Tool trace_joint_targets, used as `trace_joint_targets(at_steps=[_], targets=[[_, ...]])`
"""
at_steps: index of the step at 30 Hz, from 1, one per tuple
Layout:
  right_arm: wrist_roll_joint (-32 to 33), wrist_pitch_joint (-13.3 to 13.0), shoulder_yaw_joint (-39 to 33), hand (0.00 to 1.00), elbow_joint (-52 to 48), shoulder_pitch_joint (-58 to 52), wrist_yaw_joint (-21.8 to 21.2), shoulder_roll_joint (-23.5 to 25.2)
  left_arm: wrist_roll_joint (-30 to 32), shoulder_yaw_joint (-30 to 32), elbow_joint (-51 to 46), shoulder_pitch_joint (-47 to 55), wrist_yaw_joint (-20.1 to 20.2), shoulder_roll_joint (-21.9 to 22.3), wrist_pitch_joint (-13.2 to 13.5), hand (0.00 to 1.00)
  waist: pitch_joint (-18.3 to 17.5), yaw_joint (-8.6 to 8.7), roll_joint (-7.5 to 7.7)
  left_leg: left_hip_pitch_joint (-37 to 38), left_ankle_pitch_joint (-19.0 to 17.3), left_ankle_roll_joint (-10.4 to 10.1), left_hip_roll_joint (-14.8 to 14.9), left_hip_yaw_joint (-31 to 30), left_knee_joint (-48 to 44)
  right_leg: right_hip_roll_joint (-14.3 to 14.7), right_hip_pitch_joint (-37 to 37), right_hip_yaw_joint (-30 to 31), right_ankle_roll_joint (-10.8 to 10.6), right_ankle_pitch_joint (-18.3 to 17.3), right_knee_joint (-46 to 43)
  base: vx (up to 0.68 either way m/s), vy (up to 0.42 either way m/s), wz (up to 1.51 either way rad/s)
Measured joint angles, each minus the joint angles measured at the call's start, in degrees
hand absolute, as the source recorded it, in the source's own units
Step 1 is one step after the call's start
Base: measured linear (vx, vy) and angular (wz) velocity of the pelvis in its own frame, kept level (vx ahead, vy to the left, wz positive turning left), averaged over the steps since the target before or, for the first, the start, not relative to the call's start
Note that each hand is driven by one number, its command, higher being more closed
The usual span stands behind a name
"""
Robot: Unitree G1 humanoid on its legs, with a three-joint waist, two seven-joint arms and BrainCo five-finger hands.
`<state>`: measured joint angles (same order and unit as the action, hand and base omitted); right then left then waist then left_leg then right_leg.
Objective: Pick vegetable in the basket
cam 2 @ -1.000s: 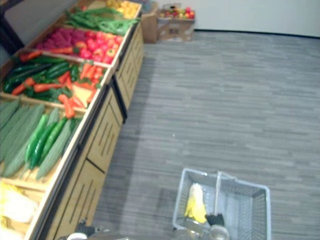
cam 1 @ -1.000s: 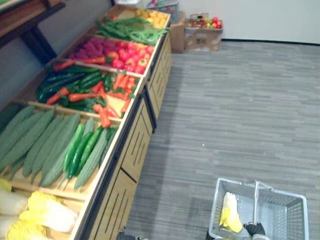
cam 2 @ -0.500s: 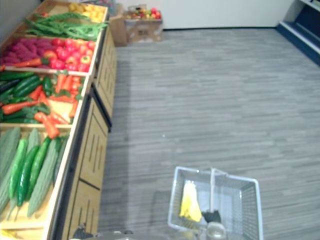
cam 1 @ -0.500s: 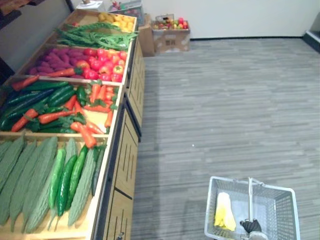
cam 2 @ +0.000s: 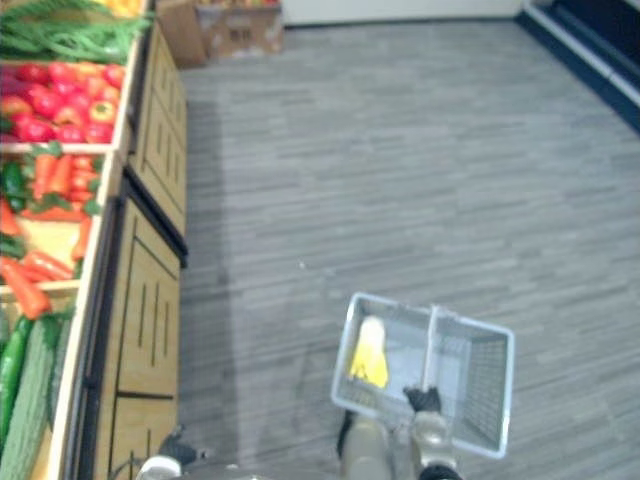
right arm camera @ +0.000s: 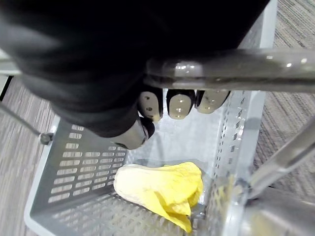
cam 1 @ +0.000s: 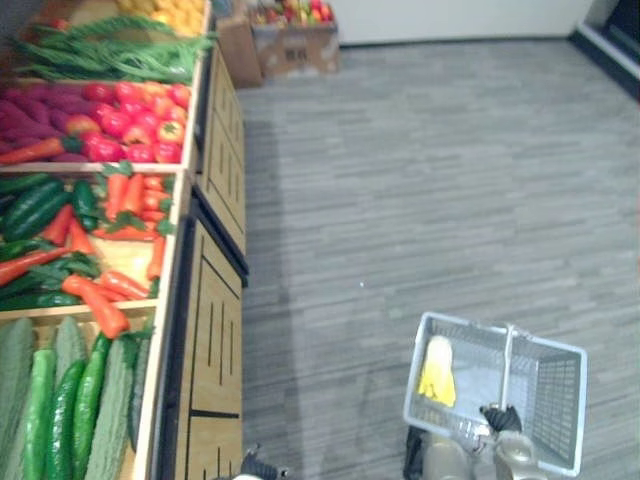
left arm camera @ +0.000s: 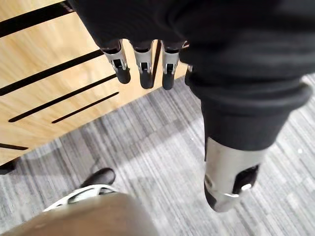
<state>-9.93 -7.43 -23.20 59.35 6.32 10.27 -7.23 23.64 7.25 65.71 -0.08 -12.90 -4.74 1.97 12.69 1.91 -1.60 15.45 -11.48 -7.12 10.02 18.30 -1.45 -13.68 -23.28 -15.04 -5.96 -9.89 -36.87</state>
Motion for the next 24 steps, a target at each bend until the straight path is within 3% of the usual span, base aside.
trace_joint_targets(at_steps=[1,3,5,6,7,8,9,10,11,14,16,17,18,19,20,21,23,24], targets=[[0.03,-0.07,0.32,1.00,0.16,-1.67,0.06,0.45,0.07,0.76,-0.39,0.98,0.00,-0.64,0.22,0.00,-1.13,-0.30,0.99,1.07,-0.21,-0.48,-0.29,-0.28,-0.19,-0.70,0.85,-0.18,2.03,-0.54,2.98,0.18,-0.238,0.20],[-0.31,-0.11,1.26,1.00,0.38,-3.44,0.04,-0.14,0.07,2.18,-0.52,1.84,-0.07,0.60,0.46,0.00,-3.20,-0.59,-0.68,0.48,0.35,-2.04,2.46,-0.24,-2.57,1.95,1.75,-1.79,2.74,-2.85,3.56,0.25,-0.293,-0.02],[-0.33,-0.01,1.81,1.00,1.26,-3.30,-0.44,0.23,0.10,2.20,-0.82,2.12,-0.02,0.93,0.40,0.00,-4.57,-0.45,-1.93,-5.99,2.85,-2.87,5.76,-2.66,-13.56,4.22,3.28,-3.28,3.85,-3.70,6.68,0.30,-0.371,0.01],[-0.30,0.58,1.73,1.00,2.86,-3.40,-0.54,0.20,0.03,2.21,-0.89,2.16,-0.02,0.93,0.40,0.00,-4.82,-0.41,-2.33,-9.70,6.29,-2.31,7.48,-5.16,-21.06,5.50,5.92,-4.30,4.17,-3.78,9.51,0.29,-0.296,0.22],[-0.25,1.12,1.92,1.00,3.89,-3.88,-0.59,0.35,-0.04,2.23,-1.28,2.28,0.05,0.77,0.35,0.00,-4.77,-0.38,-2.25,-13.74,11.98,-1.30,9.04,-7.43,-29.19,6.33,9.16,-5.17,5.15,-3.88,11.83,0.30,-0.271,0.25],[-0.17,1.28,2.24,1.00,4.55,-4.09,-0.57,0.36,-0.04,2.26,-1.74,2.66,0.08,0.68,0.31,0.00,-4.33,-0.42,-1.56,-15.93,15.18,-0.65,9.97,-8.43,-33.61,6.75,11.10,-5.47,5.59,-3.99,13.20,0.30,-0.233,0.16],[-0.14,1.64,2.55,1.00,4.86,-4.42,-0.56,0.48,-0.06,2.27,-2.21,3.01,0.16,0.60,0.35,0.00,-4.32,-0.66,-1.66,-18.28,15.50,0.00,11.54,-8.49,-40.77,7.30,13.74,-5.99,6.30,-3.86,14.97,0.31,-0.212,0.01],[-0.16,2.02,2.56,1.00,5.79,-4.34,-0.53,0.33,-0.14,2.35,-2.41,3.34,0.15,0.60,0.33,0.00,-4.28,-0.76,-1.85,-20.89,13.79,-0.59,12.54,-7.90,-47.18,8.19,16.87,-6.02,6.49,-3.73,17.32,0.50,-0.250,0.01],[-0.24,2.30,2.58,1.00,6.85,-4.98,-0.49,0.18,-0.40,2.53,-2.53,3.36,0.13,0.59,0.39,0.00,-4.13,-0.92,-1.57,-24.21,8.68,-0.56,10.91,-7.90,-52.13,8.80,22.69,-6.31,6.73,-3.53,21.64,0.46,-0.192,0.01],[-0.22,3.03,2.54,1.00,7.60,-5.48,-0.34,0.31,-1.03,2.54,-3.78,3.26,0.08,0.55,0.64,0.00,-4.09,-2.13,-1.30,-29.83,1.88,-0.22,5.79,-5.91,-46.45,8.37,27.24,-6.24,6.26,-3.23,25.82,0.34,-0.045,-0.07],[-0.22,3.34,2.45,1.00,8.02,-5.21,-0.24,0.46,-1.01,2.52,-4.15,3.15,-0.02,0.55,0.62,0.00,-3.94,-2.32,-1.02,-31.59,1.11,0.15,2.51,-3.28,-36.16,7.47,28.93,-6.25,5.81,-2.97,27.36,0.28,0.059,-0.12],[-0.22,3.39,2.22,1.00,7.87,-5.40,-0.07,0.71,-1.00,2.69,-4.21,3.10,-0.22,0.71,0.59,0.00,-3.78,-2.38,-0.77,-31.79,1.72,0.70,0.34,-2.21,-28.19,6.79,30.06,-6.39,5.66,-2.88,28.26,0.35,0.122,-0.08],[-0.22,3.41,2.13,1.00,7.23,-5.88,0.41,1.20,-0.88,3.31,-4.25,3.15,-0.41,1.13,0.50,0.00,-3.67,-2.45,-0.54,-31.48,5.40,1.69,-2.00,-1.17,-16.91,6.12,31.78,-6.64,5.31,-2.71,29.49,0.43,0.191,-0.17],[-0.22,3.28,2.38,1.00,5.25,-7.37,0.62,2.08,-0.87,4.38,-4.37,3.47,-0.47,1.56,0.45,0.00,-3.70,-2.94,-0.60,-31.24,10.03,1.91,-2.98,-1.22,-8.15,6.09,33.67,-6.73,4.62,-2.77,30.84,0.37,0.199,-0.26],[-0.23,3.27,2.65,1.00,4.36,-7.91,0.69,2.63,-0.84,4.77,-4.46,3.78,-0.47,1.68,0.41,0.00,-3.72,-3.43,-0.58,-31.23,11.42,2.12,-2.92,-1.38,-5.76,6.13,34.35,-6.55,3.61,-3.15,31.36,0.39,0.233,-0.44],[-0.23,3.22,3.68,1.00,3.85,-8.55,0.80,3.30,-0.84,6.51,-4.86,4.15,-0.44,1.71,0.39,0.00,-3.90,-4.27,0.51,-31.30,16.49,5.46,-3.10,-0.77,-6.06,5.53,35.99,-5.92,1.94,-4.17,32.26,0.40,0.200,-0.28],[-0.27,3.27,4.73,1.00,3.44,-8.58,1.15,5.36,-0.30,7.25,-5.84,4.23,-0.56,0.66,0.27,0.00,-4.56,-3.74,2.93,-31.16,14.46,7.89,-4.97,1.43,-6.91,3.67,36.24,-4.89,1.75,-3.00,32.63,0.41,0.168,-0.10],[-0.49,3.15,5.94,1.00,2.97,-8.52,0.92,6.18,-0.09,7.30,-6.50,4.31,-0.48,0.18,0.27,0.00,-4.48,-4.17,4.10,-31.03,12.65,8.37,-5.31,1.94,-7.97,2.99,36.15,-3.74,1.99,-0.42,32.60,0.47,0.224,-0.12]])
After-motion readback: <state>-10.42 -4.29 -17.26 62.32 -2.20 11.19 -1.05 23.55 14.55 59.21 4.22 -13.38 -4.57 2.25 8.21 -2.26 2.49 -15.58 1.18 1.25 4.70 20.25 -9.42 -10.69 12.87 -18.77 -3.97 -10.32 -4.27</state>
